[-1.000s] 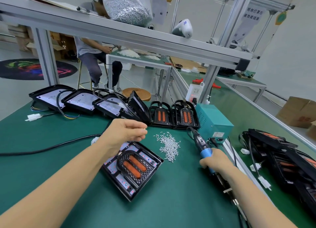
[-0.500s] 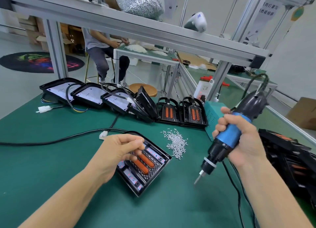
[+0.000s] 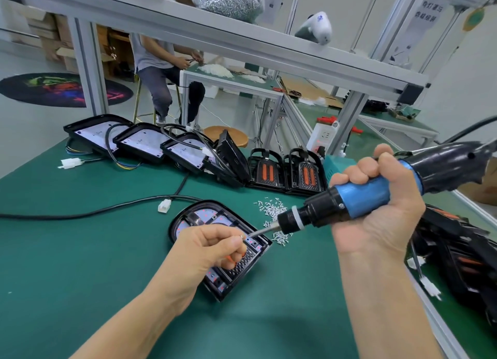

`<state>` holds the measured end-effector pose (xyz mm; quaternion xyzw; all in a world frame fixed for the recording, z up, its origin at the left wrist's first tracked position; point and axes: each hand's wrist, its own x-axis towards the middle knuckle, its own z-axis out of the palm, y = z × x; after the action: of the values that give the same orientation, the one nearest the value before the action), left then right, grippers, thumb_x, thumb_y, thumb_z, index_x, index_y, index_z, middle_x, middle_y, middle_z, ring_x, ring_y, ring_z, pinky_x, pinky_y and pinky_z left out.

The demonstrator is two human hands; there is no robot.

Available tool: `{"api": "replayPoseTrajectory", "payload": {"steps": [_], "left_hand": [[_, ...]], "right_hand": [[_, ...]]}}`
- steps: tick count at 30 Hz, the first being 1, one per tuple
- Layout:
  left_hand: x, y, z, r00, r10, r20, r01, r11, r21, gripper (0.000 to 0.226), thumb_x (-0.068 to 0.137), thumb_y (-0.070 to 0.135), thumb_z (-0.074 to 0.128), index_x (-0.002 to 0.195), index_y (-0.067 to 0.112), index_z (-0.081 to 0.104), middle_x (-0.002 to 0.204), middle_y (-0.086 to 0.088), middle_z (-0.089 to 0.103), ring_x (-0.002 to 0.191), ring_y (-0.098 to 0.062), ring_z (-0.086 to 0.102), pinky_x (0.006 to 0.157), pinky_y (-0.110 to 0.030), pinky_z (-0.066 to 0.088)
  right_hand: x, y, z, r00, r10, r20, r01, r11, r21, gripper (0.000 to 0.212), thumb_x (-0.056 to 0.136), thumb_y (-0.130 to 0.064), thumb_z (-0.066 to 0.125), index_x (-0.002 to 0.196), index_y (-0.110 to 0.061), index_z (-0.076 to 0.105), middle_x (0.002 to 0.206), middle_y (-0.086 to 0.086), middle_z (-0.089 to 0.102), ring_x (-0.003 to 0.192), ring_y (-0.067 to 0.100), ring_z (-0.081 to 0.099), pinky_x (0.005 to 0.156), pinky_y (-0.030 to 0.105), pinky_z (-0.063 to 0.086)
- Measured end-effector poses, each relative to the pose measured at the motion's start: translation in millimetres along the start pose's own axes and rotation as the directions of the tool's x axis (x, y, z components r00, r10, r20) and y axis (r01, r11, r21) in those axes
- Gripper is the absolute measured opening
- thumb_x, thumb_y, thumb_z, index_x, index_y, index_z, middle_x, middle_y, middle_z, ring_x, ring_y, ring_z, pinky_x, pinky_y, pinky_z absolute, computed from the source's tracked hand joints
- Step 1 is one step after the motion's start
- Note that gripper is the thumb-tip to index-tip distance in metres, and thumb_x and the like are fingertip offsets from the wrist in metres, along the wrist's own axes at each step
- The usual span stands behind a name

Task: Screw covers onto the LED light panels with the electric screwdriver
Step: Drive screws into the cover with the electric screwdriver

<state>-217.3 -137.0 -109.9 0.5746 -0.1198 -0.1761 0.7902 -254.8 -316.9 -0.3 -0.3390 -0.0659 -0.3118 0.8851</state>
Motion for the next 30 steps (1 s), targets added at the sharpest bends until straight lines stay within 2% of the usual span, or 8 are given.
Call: {"api": "replayPoseTrajectory", "payload": {"steps": [21,30], "left_hand": [[-7.3,0.8,4.5,0.999,0.029,0.024,-0.029,0.999,-0.019,0.014,0.069,0.019,0.07,0.077,0.009,0.076,0.073,-0.011,0.07,0.062,-0.014,0.061,0.057,-0.023,0.052],[-7.8,1.5,3.5,0.994,0.112,-0.018,-0.111,0.992,0.065,0.015,0.069,0.02,0.07,0.079,0.01,0.076,0.074,-0.016,0.07,0.062,-0.014,0.061,0.059,-0.022,0.052]], "right_hand": [[-9.0,7.2,6.6,0.998,-0.06,0.026,0.062,0.995,-0.072,0.015,0.074,-0.01,0.054,0.086,-0.019,0.055,0.057,-0.008,0.049,0.049,0.006,0.047,0.054,0.02,0.045],[-10.6,8.6,4.9,0.996,-0.078,0.033,0.081,0.994,-0.07,0.015,0.075,-0.01,0.052,0.087,-0.018,0.056,0.057,-0.008,0.049,0.049,0.006,0.047,0.054,0.02,0.045]]}}
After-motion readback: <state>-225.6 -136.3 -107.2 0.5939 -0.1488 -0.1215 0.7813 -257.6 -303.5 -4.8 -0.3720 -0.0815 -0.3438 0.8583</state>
